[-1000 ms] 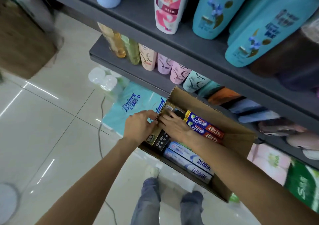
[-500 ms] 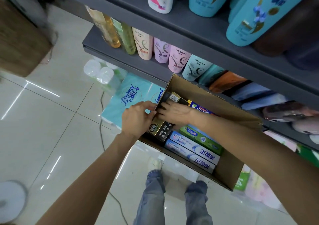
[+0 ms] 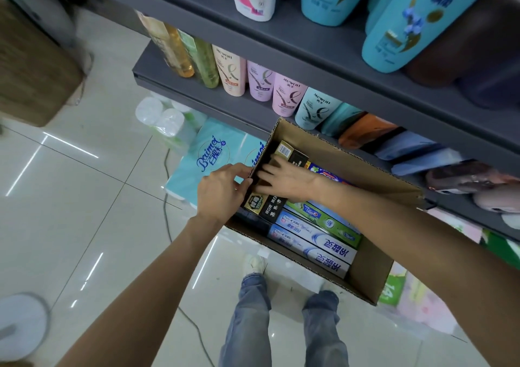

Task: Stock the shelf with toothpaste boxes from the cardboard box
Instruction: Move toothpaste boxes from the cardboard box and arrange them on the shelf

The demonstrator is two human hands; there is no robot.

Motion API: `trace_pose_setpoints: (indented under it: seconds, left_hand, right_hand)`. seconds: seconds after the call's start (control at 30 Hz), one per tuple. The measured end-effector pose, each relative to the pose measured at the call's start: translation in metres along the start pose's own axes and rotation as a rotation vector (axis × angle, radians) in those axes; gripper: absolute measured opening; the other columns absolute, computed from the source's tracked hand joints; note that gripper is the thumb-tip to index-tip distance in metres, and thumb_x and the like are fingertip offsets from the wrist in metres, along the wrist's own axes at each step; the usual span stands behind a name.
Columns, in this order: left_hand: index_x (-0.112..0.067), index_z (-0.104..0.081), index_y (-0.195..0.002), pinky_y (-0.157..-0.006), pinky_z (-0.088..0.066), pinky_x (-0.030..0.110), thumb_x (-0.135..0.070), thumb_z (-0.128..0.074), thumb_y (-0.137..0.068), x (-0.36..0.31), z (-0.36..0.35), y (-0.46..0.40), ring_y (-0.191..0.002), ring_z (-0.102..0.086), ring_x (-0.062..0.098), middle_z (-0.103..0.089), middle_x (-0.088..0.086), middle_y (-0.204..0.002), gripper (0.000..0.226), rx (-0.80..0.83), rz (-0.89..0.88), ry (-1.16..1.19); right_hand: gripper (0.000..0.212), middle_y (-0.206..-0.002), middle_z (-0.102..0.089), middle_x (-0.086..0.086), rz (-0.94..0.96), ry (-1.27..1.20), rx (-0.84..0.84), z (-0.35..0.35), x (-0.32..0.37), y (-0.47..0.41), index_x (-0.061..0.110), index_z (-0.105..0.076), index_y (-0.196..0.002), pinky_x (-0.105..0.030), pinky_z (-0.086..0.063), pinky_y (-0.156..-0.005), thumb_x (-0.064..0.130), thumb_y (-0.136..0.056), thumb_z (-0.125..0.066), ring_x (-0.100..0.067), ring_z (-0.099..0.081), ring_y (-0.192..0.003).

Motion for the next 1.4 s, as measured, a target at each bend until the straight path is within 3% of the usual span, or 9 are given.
trace_pose_setpoints:
  seconds: [0.2,0.4,0.5,0.67,0.8,0.97,1.2,1.3,1.4]
  left_hand:
    - [-0.024,-0.066,-0.104,-0.065,-0.046,0.024,-0.028,-0.063,-0.088,0.003,-0.002,0.000,-0.077,-0.066,0.012,-0.069,-0.007,-0.102,0.017,0.133,0.033,0.079]
    - [-0.025,-0.054,-0.125,-0.089,-0.046,0.023,-0.029,-0.057,-0.092,-0.021,0.020,0.026,-0.105,-0.055,0.008,-0.053,-0.009,-0.120,0.033,0.128,0.210,0.559]
    - [-0.023,-0.041,-0.137,-0.094,-0.044,0.017,-0.016,-0.061,-0.088,-0.069,0.023,0.052,-0.122,-0.049,0.010,-0.048,-0.012,-0.133,0.053,0.369,0.249,0.906]
    - [-0.037,-0.025,-0.143,-0.094,-0.046,0.020,-0.022,-0.072,-0.079,-0.162,0.028,0.083,-0.123,-0.050,0.007,-0.044,0.001,-0.142,0.081,0.792,0.071,0.978]
    - [-0.044,-0.039,-0.131,-0.094,-0.047,0.027,-0.045,-0.071,-0.063,-0.206,0.047,0.090,-0.116,-0.057,0.014,-0.060,-0.002,-0.122,0.075,0.787,0.055,1.061]
    - [-0.033,-0.036,-0.139,-0.102,-0.043,0.032,-0.056,-0.078,-0.056,-0.251,0.065,0.107,-0.119,-0.053,0.003,-0.057,-0.012,-0.129,0.096,0.738,-0.091,0.949]
    - [-0.031,-0.044,-0.128,-0.097,-0.045,0.021,-0.032,-0.070,-0.080,-0.297,0.083,0.114,-0.112,-0.054,-0.004,-0.057,-0.012,-0.123,0.054,0.706,-0.186,0.841]
    - [-0.032,-0.043,-0.123,-0.076,-0.047,0.007,-0.014,-0.063,-0.086,-0.322,0.101,0.112,-0.092,-0.058,-0.014,-0.054,-0.020,-0.111,0.046,0.602,-0.248,0.837]
    - [-0.030,-0.049,-0.122,-0.080,-0.047,0.010,-0.013,-0.062,-0.086,-0.348,0.126,0.110,-0.094,-0.061,-0.006,-0.061,-0.015,-0.110,0.042,0.470,-0.302,0.853]
  right_hand:
    - [0.106,-0.125,-0.052,-0.020,-0.164,-0.200,-0.235,0.038,-0.011,0.062,0.014,-0.029,-0.138,-0.056,-0.035,-0.101,0.049,-0.051,-0.078,-0.032,-0.051,-0.114]
    - [0.098,-0.134,-0.042,-0.002,-0.789,-1.137,-0.320,0.046,-0.032,0.154,0.023,-0.027,-0.139,-0.040,-0.032,-0.107,0.041,-0.058,-0.079,-0.018,-0.042,-0.122]
    - [0.084,-0.129,-0.049,0.008,-1.086,-1.658,-0.522,0.048,-0.027,0.206,0.029,-0.032,-0.134,-0.031,-0.033,-0.105,0.024,-0.065,-0.081,-0.008,-0.045,-0.120]
    - [0.071,-0.118,-0.061,0.013,-1.135,-2.015,-0.838,0.092,-0.016,0.259,0.028,-0.045,-0.127,-0.021,-0.047,-0.089,0.041,-0.062,-0.072,-0.003,-0.057,-0.110]
    - [0.037,-0.110,-0.065,0.009,-1.244,-2.042,-1.035,0.131,-0.020,0.306,0.029,-0.053,-0.116,-0.021,-0.048,-0.084,0.021,-0.083,-0.068,-0.002,-0.063,-0.098]
    - [0.051,-0.115,-0.063,0.005,-1.318,-1.966,-1.062,0.165,-0.006,0.347,0.020,-0.049,-0.121,-0.027,-0.047,-0.094,0.028,-0.076,-0.073,-0.007,-0.060,-0.107]
    - [0.052,-0.120,-0.065,-0.003,-1.359,-2.107,-1.391,0.172,0.016,0.410,0.023,-0.055,-0.120,-0.038,-0.048,-0.096,0.028,-0.072,-0.074,-0.018,-0.062,-0.110]
    - [0.048,-0.113,-0.068,0.002,-1.438,-1.912,-1.502,0.180,0.013,0.459,0.027,-0.056,-0.114,-0.030,-0.052,-0.087,0.029,-0.069,-0.070,-0.013,-0.064,-0.103]
    - [0.060,-0.111,-0.064,0.015,-1.484,-1.625,-1.485,0.195,0.003,0.522,0.031,-0.047,-0.123,-0.019,-0.052,-0.081,0.034,-0.068,-0.070,-0.001,-0.062,-0.100]
Point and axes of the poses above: each hand's wrist, its own y-axis away from the middle knuckle, its own z-axis out of the back of the hand, x = y × z, the point moved 9 cm from there along -y, towards the middle knuckle
